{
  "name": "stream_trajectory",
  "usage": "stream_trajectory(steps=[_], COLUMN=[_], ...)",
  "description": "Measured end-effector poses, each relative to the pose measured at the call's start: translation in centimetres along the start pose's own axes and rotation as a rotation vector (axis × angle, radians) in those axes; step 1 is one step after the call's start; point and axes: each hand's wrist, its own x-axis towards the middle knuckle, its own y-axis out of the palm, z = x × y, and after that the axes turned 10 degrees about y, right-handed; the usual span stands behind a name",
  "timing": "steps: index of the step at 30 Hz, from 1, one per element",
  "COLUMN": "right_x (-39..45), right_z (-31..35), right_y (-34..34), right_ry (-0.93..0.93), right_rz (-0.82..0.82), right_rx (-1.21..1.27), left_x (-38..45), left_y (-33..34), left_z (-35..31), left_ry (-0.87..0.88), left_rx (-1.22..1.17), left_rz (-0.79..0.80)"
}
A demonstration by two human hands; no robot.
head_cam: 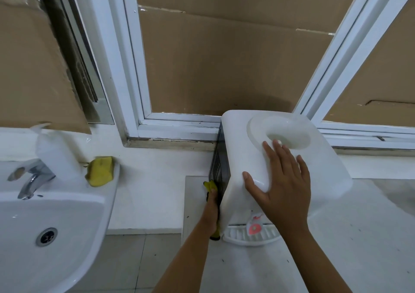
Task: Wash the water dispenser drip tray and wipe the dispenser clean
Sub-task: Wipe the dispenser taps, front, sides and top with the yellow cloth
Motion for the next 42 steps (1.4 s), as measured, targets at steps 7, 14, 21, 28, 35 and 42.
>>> stream_trajectory(steps=[7,14,21,28,35,42], right_x=[-0.3,-0.4,-0.5,-0.5,-0.5,-0.4], right_z=[0.0,0.1,-0.3,-0.4,-0.4,-0.5], right_y=[-0.1,-0.5,-0.2,-0.4,-0.1,-0.2], right_ry=[0.012,0.011,-0.009,-0.026,-0.013,-0.001], right_rz=[-0.02,-0.015,0.017,0.024,0.033,0.043], right_rx=[0.109,0.171,0.169,0.183,0.175,0.148], left_x=[-3.6,-8.0,-10.9,-9.6,-9.9,-9.4], left_y=[2.4,6.3,10.1,10.4,9.5,6.6], left_z=[-1.5,-6.9,-7.1,-5.6,-5.4,-5.1], left_ry=[0.142,0.528,0.905,1.146,1.1,0.883], left_rx=[-0.048,-0.037,0.29,0.535,0.328,0.271], left_rz=[-0.021,0.022,-0.102,-0.275,-0.374,-0.531])
